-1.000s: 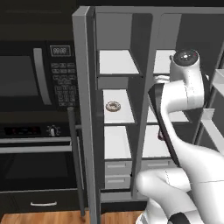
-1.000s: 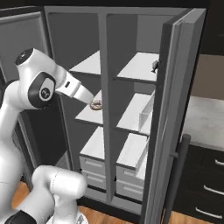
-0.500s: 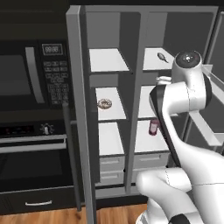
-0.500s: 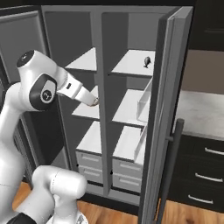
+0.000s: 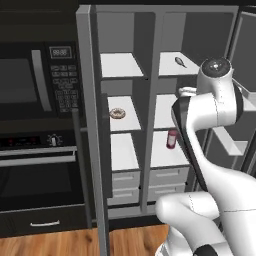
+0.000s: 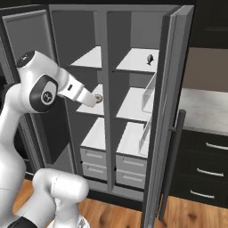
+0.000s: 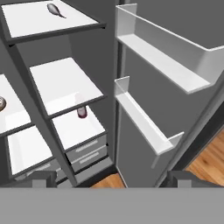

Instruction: Pick up the frozen fish from the freezer, place it on any shelf in the fridge, and close the fridge and freezer doors when done.

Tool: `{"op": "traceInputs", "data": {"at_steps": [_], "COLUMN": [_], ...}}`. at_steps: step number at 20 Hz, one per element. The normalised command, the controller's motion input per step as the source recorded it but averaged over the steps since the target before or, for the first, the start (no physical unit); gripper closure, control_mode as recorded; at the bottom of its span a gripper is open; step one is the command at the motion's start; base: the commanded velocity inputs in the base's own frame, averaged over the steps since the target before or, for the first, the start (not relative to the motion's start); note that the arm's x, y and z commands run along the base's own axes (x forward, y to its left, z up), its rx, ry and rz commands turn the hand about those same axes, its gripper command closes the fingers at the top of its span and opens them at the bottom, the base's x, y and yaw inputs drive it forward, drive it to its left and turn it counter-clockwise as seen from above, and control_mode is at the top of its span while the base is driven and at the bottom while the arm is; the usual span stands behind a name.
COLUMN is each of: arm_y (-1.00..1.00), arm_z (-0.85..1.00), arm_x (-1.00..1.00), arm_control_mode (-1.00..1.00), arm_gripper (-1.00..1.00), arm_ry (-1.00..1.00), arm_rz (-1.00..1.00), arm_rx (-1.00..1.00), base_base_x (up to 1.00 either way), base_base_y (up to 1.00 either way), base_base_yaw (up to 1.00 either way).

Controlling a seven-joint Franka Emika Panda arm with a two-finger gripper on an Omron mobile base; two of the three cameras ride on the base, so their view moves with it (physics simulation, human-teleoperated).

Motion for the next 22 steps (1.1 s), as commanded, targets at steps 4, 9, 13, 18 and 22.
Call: {"op": "traceInputs", "data": {"at_steps": [4,9,13,18,22], "arm_y": [0.01,0.01,-0.01,-0.02,-0.46], "arm_z": [0.00,0.33,0.13,0.15,0.11], "arm_x": [-0.19,-0.56,-0.66,-0.78,-0.79], "arm_control_mode": [-1.00,-1.00,-1.00,-1.00,-1.00], "arm_gripper": [-1.00,-1.00,-1.00,-1.00,-1.00], "arm_ry": [0.00,-0.01,0.00,-0.02,-0.15], "arm_rz": [0.00,-0.02,-0.05,-0.07,-0.08], "arm_rx": [0.06,0.11,0.15,0.15,0.17], "base_base_x": [-0.17,0.00,0.00,0.00,0.00], "base_base_y": [0.00,0.00,0.00,0.00,0.00], "base_base_yaw": [0.00,0.00,0.00,0.00,0.00]}}
